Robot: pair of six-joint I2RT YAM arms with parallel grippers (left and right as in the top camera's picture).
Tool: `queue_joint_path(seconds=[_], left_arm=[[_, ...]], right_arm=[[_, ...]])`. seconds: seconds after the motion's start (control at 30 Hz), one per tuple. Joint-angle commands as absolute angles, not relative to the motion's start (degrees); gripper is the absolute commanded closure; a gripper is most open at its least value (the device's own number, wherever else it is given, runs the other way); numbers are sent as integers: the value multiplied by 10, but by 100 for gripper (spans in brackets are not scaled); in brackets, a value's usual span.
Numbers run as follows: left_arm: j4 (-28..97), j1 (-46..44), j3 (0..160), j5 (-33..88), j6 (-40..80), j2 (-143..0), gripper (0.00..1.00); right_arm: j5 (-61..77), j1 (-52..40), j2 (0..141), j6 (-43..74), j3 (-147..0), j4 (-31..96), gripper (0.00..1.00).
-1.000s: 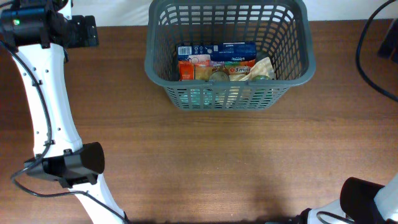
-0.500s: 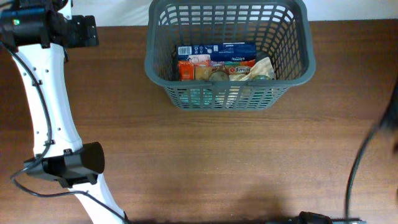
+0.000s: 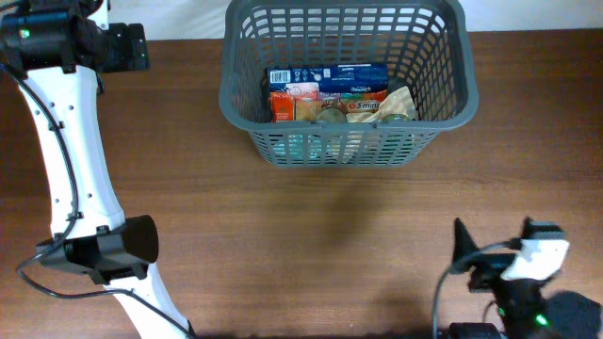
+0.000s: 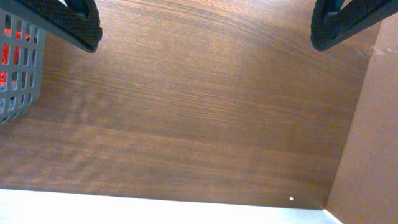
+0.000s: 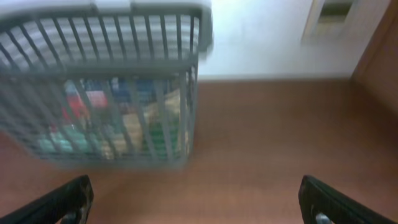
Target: Pack container
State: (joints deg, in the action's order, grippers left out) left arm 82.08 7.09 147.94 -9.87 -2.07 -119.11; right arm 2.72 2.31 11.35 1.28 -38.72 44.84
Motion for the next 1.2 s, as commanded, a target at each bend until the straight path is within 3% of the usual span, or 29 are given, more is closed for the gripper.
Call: queue_joint_path(seconds=[0.0, 0.4, 1.17], left_arm=[[821, 72, 1477, -97, -13, -1182, 1], [821, 72, 1477, -97, -13, -1182, 1], [821, 72, 1477, -97, -13, -1182, 1]], right_arm=[[35, 18, 95, 16, -302, 434, 1], [34, 18, 20, 16, -147, 417, 1], [28, 18, 2, 16, -93, 426, 1]])
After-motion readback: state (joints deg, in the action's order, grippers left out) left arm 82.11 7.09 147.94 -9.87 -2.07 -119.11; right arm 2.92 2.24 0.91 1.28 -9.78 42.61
